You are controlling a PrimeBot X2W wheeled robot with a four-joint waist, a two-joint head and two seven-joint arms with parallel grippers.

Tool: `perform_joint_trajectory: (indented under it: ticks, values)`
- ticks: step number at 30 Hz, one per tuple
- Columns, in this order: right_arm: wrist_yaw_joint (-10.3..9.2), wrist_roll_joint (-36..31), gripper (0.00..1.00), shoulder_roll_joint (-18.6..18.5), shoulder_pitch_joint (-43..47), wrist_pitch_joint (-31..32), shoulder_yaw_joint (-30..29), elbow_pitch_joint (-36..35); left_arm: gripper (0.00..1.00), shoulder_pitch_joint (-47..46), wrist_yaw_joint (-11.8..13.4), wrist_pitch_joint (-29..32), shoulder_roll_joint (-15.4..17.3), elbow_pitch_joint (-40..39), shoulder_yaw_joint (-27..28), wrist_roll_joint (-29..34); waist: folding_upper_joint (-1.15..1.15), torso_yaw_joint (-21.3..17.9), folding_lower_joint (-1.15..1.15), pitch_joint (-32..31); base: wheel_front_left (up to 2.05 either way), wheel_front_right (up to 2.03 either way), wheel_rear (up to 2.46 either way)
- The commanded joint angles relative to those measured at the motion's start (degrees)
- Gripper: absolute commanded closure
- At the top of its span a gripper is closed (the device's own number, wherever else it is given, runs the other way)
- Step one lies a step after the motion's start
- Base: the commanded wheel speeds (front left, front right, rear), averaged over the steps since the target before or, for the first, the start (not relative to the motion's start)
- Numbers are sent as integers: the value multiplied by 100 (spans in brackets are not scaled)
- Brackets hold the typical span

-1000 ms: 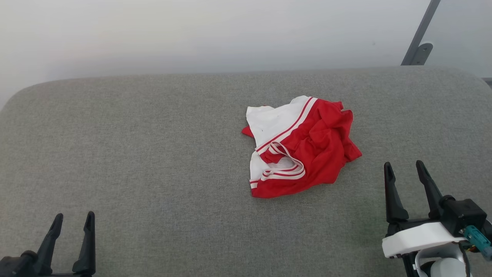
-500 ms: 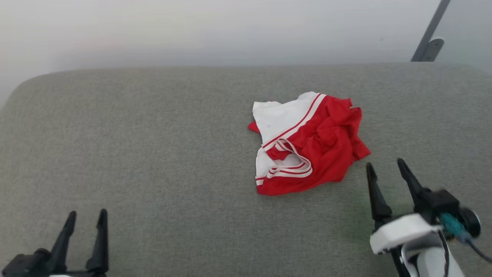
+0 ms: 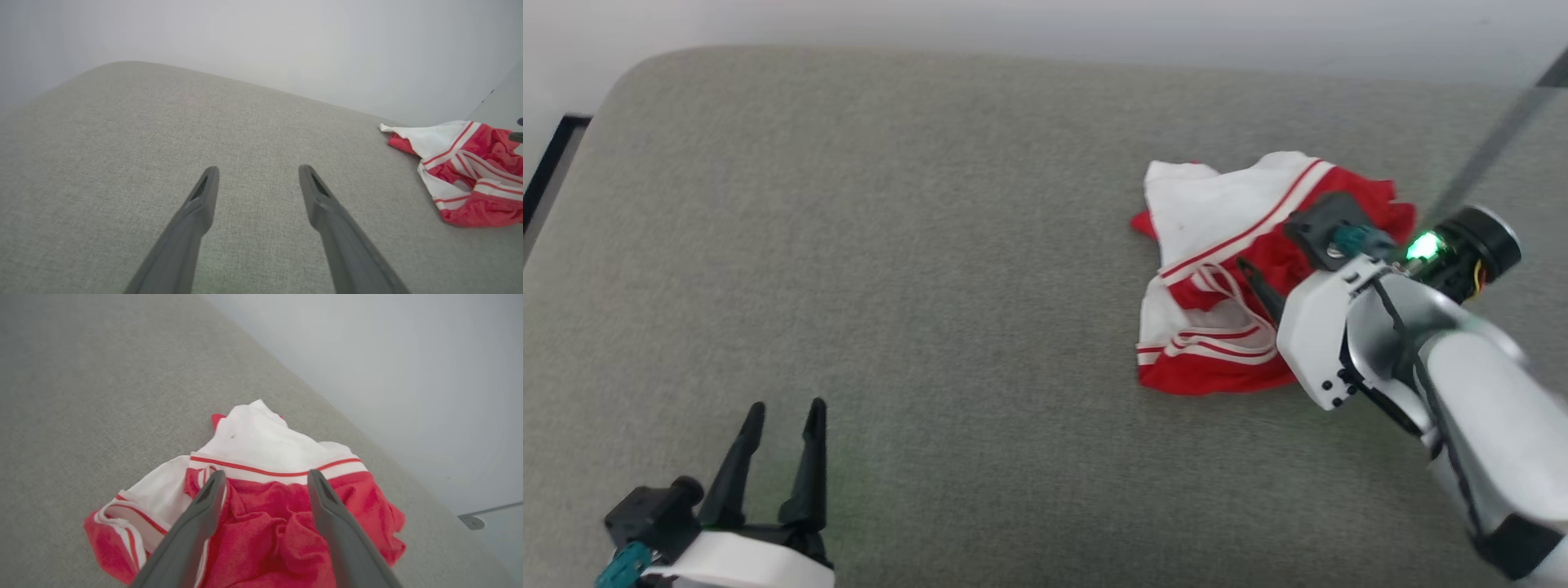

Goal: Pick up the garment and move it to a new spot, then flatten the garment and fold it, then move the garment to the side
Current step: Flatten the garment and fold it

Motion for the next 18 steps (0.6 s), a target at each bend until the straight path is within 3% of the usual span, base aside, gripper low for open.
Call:
perform_joint_trajectory:
  ticks: [1, 5, 9, 14, 17, 18]
  values:
    - [-4, 96, 0, -94, -92, 153, 91, -42, 0, -82, 13, -12, -21, 6, -18, -27, 0, 156, 0, 146, 0, 0, 0]
    - [-4, 722, 0, -706, -662, 1369, 949, -351, 0, -225, 13, -11, -87, 86, -136, -109, 0, 306, 0, 261, 0, 0, 0]
    - [-4, 1210, 0, -1119, -1115, 2192, 1501, -571, 0, -351, 13, -12, -137, 120, -221, -183, 0, 430, 0, 414, 0, 0, 0]
    - [-4, 1561, 0, -1327, -1404, 2584, 1921, -545, 0, -486, 13, -12, -168, 188, -295, -245, 0, 557, 0, 598, 0, 0, 0]
    - [-4, 1602, 0, -1303, -1462, 2506, 2025, -429, 0, -572, 13, -12, -180, 212, -353, -279, 0, 615, 0, 686, 0, 0, 0]
    - [-4, 1576, 25, -1298, -1477, 2453, 2083, -408, 0, -592, 13, -12, -183, 226, -378, -288, 0, 639, 0, 702, 0, 0, 0]
